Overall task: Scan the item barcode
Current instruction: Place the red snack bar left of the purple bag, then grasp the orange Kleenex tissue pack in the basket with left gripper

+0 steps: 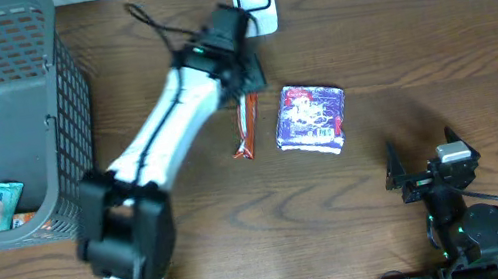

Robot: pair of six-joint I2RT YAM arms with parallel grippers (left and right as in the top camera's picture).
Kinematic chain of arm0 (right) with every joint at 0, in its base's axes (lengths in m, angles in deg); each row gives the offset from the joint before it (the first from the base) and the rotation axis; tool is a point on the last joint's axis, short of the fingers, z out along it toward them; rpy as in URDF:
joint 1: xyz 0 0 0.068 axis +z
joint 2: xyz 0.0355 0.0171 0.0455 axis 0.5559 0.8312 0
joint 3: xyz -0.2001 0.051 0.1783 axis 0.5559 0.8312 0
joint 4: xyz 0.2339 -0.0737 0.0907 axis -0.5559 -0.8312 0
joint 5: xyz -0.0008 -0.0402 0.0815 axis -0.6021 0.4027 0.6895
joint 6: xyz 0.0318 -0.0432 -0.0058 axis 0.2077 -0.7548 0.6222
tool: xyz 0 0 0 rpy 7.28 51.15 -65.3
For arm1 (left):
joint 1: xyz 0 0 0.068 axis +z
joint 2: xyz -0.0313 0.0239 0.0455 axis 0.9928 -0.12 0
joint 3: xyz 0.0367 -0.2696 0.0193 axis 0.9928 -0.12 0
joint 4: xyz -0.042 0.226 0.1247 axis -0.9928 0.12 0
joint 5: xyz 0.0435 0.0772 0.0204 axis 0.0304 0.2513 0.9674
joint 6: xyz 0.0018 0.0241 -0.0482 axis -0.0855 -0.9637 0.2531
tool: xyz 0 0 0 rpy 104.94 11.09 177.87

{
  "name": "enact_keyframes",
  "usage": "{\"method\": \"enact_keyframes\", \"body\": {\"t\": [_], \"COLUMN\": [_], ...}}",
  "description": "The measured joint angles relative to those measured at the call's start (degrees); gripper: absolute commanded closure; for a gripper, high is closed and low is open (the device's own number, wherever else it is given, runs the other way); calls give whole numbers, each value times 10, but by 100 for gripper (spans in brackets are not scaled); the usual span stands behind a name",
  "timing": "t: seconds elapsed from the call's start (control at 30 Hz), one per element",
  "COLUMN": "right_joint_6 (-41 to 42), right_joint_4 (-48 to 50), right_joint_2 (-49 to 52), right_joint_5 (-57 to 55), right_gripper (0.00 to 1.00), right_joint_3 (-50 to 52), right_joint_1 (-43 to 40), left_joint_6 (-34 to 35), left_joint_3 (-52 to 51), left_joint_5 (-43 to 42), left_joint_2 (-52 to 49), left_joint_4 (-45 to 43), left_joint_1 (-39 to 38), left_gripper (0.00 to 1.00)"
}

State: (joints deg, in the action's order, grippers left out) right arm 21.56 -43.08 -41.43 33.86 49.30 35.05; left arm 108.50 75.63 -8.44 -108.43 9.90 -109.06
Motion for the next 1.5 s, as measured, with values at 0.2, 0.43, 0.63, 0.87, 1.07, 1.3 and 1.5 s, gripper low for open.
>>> {"method": "enact_keyframes", "body": {"t": [0.2,0.43,0.63,0.87,1.07,1.3,1.5], "right_joint_6": [0,0,0,0,0,0,0], "right_joint_4": [0,0,0,0,0,0,0], "right_joint_2": [0,0,0,0,0,0,0], "right_joint_5": [0,0,0,0,0,0,0], "right_gripper": [1,1,1,1,1,1,1], "right_joint_3": [0,0,0,0,0,0,0], "right_joint_1": [0,0,0,0,0,0,0], "left_joint_6": [-49,-80,-66,-40,41,118,135], "left_joint_3": [40,57,21,-84,-153,-196,-241], "left_joint_5": [53,189,219,227,240,246,253], "left_joint_2": [167,265,222,152,114,99,98], "left_joint_4": [-12,59,134,158,160,150,107], "left_joint_1": [131,348,469,505,505,505,510], "left_gripper": [39,34,35,35,35,35,35]}}
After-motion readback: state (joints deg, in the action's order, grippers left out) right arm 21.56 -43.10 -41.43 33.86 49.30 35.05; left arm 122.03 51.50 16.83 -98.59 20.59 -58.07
